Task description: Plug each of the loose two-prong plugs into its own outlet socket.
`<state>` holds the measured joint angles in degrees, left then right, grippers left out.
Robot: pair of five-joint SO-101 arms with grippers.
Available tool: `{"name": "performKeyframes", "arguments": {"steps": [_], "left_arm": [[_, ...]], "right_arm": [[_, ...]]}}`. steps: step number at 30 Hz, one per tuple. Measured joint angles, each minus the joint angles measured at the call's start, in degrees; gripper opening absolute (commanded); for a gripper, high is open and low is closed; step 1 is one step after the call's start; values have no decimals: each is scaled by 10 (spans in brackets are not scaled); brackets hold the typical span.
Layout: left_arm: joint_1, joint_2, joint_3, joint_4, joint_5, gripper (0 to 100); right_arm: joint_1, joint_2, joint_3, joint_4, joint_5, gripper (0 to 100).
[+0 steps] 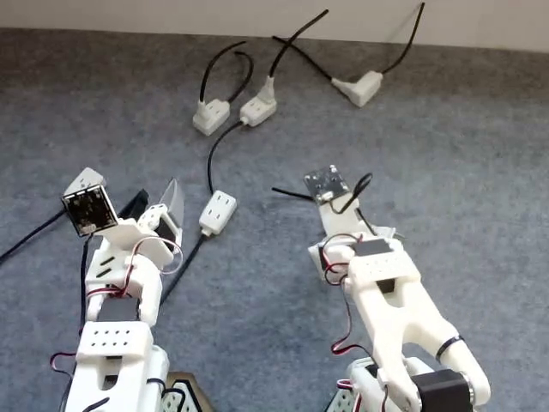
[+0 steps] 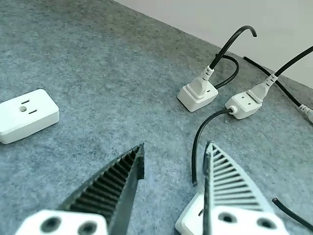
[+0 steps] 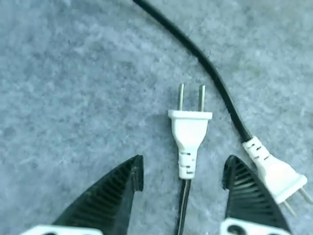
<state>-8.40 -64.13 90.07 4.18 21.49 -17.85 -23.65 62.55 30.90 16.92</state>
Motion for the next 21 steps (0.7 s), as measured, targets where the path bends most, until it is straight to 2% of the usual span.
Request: {"name": "performKeyframes", "arguments": {"steps": [7,13,21], "left_arm": [[0,0,0,0,0,210],[0,0,4,0,0,210],[0,0,4,0,0,210]], "right_arm": [[0,0,46,-102,-3,252],[1,69,27,-113,-4,132],[28,259,-238,113,-82,126]]}}
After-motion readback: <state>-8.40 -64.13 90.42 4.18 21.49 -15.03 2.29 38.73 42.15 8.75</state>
